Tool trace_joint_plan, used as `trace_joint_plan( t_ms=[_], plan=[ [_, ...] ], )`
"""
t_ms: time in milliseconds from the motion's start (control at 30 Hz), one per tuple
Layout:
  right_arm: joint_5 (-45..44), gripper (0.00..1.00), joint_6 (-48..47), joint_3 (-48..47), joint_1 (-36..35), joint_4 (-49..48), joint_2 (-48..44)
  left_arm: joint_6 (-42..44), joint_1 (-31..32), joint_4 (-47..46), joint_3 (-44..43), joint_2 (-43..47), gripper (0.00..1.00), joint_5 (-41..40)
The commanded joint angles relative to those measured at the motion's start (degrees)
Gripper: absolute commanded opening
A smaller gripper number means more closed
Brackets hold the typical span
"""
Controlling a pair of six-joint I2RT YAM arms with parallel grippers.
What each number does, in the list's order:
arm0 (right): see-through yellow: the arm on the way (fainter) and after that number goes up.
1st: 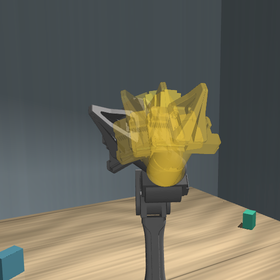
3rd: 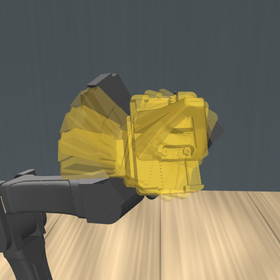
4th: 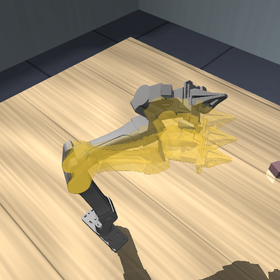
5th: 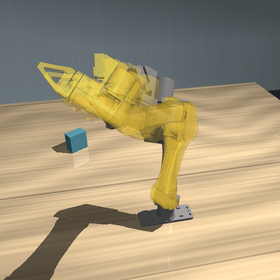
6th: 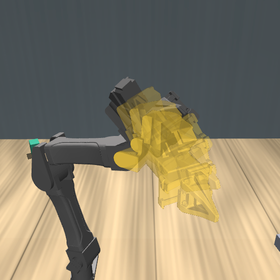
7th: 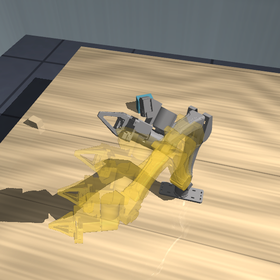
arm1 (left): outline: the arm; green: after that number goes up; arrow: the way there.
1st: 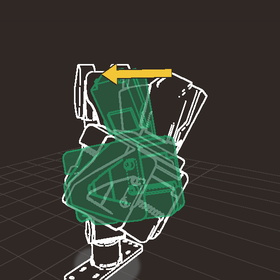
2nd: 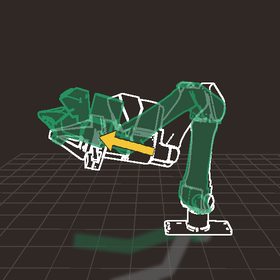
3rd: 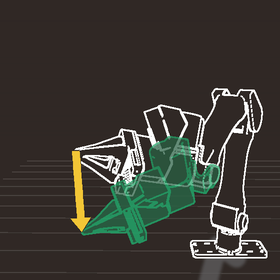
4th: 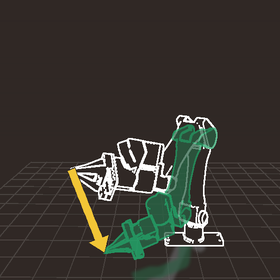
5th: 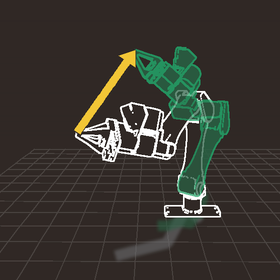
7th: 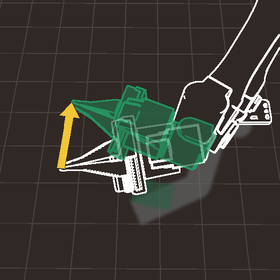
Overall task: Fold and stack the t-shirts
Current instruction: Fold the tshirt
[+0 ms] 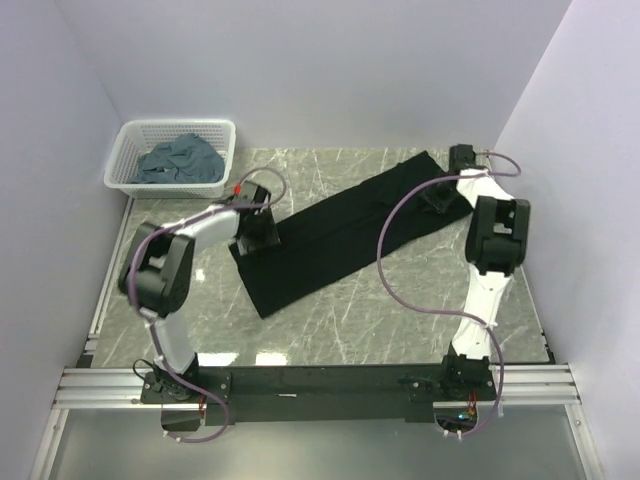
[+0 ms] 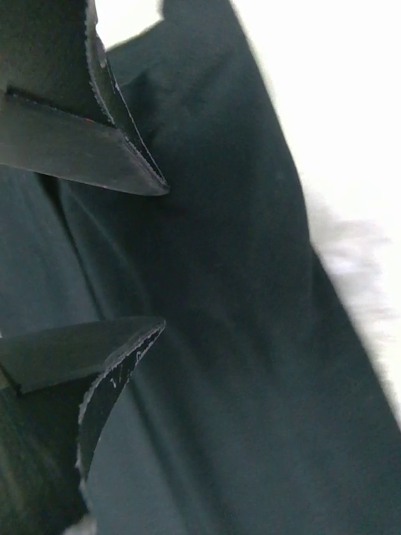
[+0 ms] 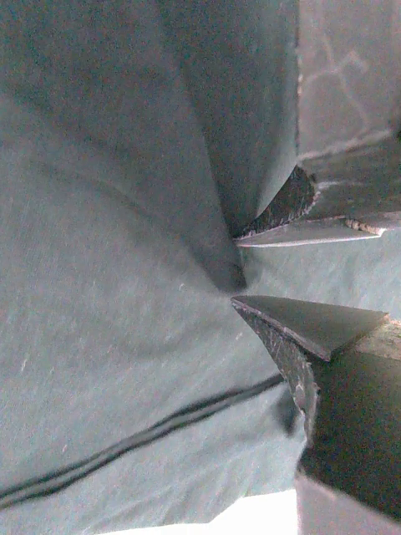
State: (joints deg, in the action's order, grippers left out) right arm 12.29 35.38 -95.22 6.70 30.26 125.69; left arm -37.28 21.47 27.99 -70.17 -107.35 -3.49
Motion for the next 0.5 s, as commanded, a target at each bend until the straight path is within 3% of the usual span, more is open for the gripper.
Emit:
trace_joint_plan(
  t_ms=[0,133,233,400,467],
  plan=[
    [1.8,0.38,-3.8,-11.8,-4.2,9.3,6.1,-10.3,2.0,0.8,13.1,2.5,0.67,16.5],
    [3.9,0.38,-4.1,-28.5,-7.8,14.3,15.1,-15.5,5.3,-3.8,20.9,8.6,0.71,22.7],
    [6.2,0.38,-3.9,-34.5,-9.5,14.4,20.6,-19.4,9.4,-6.8,23.6,11.7,0.74,26.9],
    [9.9,0.38,-2.7,-29.2,-10.3,3.0,19.2,-25.6,16.7,-10.3,23.0,13.3,0.80,29.3],
    [9.9,0.40,-4.2,-29.0,-10.4,2.5,17.0,-26.6,19.2,-9.0,21.6,14.4,0.81,28.1]
  ],
)
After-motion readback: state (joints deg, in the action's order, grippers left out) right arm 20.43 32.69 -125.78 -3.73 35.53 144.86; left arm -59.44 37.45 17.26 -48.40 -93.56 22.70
